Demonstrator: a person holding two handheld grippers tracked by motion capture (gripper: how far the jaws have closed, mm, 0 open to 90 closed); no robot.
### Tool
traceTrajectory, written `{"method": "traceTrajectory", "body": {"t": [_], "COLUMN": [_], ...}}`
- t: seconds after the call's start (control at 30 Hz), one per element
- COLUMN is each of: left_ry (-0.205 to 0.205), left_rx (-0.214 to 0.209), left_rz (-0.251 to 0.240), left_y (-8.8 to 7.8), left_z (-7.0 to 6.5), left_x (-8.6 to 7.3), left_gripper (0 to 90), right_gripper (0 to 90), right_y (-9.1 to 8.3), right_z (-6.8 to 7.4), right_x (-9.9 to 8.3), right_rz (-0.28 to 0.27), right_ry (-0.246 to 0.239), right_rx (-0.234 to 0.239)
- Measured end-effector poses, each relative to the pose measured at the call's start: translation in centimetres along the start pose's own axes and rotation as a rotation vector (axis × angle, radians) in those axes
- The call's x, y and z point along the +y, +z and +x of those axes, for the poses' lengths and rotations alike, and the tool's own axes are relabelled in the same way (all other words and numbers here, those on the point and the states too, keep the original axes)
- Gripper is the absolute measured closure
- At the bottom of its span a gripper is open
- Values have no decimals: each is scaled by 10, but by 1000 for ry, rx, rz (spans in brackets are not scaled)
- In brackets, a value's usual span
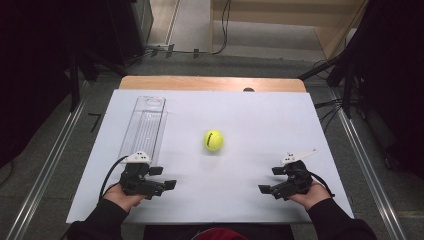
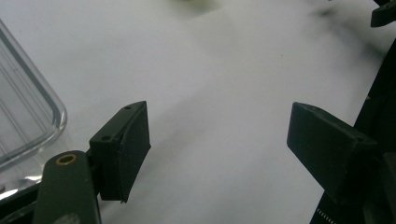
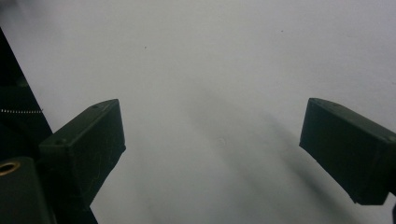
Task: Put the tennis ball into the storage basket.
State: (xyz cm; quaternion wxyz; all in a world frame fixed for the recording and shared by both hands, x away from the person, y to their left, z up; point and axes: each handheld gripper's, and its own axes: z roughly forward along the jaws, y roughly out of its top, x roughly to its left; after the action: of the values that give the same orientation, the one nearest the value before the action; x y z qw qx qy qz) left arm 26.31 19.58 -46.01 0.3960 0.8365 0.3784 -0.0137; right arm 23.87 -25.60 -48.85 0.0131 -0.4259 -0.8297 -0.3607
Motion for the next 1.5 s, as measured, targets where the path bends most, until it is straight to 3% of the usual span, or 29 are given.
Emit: {"method": "traceTrajectory", "body": {"t": [0.17,0.33,1.2,1.4,1.5], "left_ry": [4,12,14,47,41], "left_rx": [1,9,4,-7,-22], "left_rz": [-24,-2,-32,1,-4], "left_y": [1,3,14,17,15], "left_z": [-2,-3,-8,-10,-13], "left_x": [3,4,20,24,26], "left_gripper": [221,223,221,219,194], "right_gripper": [49,49,49,50,50], "right_y": [0,0,-1,-1,-1], "right_z": [-1,-1,-2,-2,-1], "right_x": [0,0,-1,-1,-1], "right_rz": [-1,-3,-1,5,5], "right_ry": [4,3,1,5,1], "right_rx": [0,1,-15,-12,-9]}}
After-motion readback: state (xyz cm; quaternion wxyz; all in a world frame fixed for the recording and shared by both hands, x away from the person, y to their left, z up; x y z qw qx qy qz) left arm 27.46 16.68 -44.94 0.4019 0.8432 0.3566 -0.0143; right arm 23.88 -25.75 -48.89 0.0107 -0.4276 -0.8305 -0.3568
